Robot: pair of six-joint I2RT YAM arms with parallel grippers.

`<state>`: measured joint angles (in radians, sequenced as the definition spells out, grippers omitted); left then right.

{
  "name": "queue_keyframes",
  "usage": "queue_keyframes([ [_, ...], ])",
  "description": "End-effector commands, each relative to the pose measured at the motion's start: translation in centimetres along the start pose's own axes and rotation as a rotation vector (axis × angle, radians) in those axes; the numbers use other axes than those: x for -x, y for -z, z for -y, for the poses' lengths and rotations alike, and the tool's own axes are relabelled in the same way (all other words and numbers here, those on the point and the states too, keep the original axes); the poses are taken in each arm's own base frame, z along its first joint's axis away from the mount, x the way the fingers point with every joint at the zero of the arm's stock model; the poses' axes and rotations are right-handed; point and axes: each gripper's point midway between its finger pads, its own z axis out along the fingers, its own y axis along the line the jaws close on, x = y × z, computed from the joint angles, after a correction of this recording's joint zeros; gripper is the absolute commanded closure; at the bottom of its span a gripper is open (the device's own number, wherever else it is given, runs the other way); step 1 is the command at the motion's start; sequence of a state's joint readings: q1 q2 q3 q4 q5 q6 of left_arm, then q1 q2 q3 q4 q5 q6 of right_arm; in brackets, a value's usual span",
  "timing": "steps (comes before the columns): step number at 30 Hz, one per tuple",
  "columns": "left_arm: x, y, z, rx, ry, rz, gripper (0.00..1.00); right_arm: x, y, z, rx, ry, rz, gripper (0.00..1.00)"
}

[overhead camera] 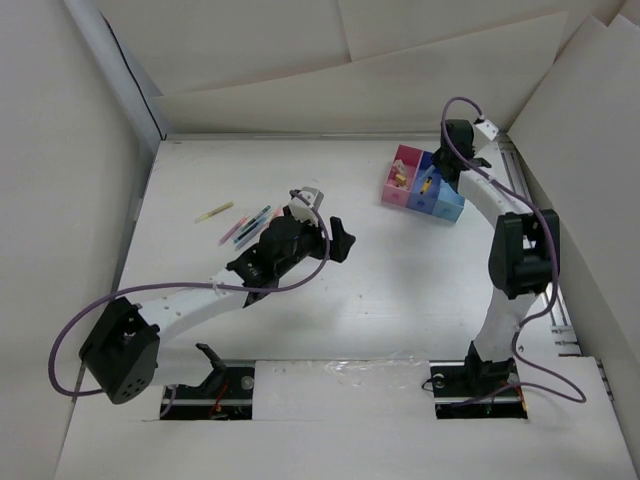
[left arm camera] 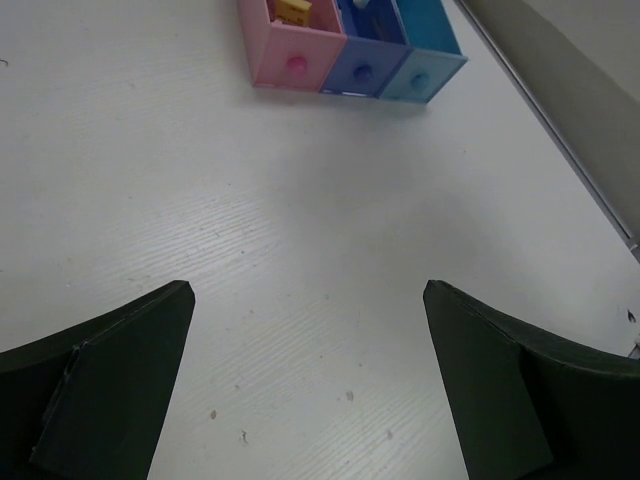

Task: Sort the stationery into containers
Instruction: Place the stationery in the storage box.

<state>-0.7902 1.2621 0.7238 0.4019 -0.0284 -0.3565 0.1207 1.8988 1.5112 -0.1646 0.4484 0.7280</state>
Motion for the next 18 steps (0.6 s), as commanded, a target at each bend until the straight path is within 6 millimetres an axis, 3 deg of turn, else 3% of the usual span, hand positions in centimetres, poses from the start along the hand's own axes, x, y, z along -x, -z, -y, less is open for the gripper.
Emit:
queue_keyframes([
  [1, 3.3, 1.5, 0.3, -0.001, -0.004, 0.134, 0.0, 0.8, -1.0, 0.1, -0.041, 0.028, 0.028, 1.0],
  [9, 3.7, 2.2, -0.3, 0.031, 0.03, 0.162, 0.0, -1.3, -2.4, 0.3, -0.068, 0.074, 0.007, 0.98],
  [10, 3.7, 2.2, -0.3, 0.032, 0.03, 0.162, 0.0, -1.3, -2.4, 0.3, -0.068, 0.074, 0.007, 0.89],
  [11, 3.9, 2.2, -0.2, 0.028, 0.032, 0.17, 0.0, -1.3, -2.4, 0.3, -0.068, 0.074, 0.007, 0.89],
  [12, 3.5, 2.2, -0.3, 0.032, 0.03, 0.162, 0.0, -1.4, -2.1, 0.3, -0.06, 0.074, 0.0, 0.74],
  [15, 3.8, 2.3, -0.3, 0.035, 0.041, 0.174, 0.0, -0.4, -0.9, -0.6, -0.032, 0.062, 0.02, 0.54],
  [17, 3.9, 2.3, -0.5, 0.045, 0.042, 0.178, 0.0, -0.4, -0.3, -0.6, -0.021, 0.061, 0.012, 0.48],
  [18, 4.3, 2.6, -0.4, 0.04, 0.044, 0.189, 0.0, 0.6, 0.6, -1.2, 0.005, 0.048, 0.023, 0.44],
])
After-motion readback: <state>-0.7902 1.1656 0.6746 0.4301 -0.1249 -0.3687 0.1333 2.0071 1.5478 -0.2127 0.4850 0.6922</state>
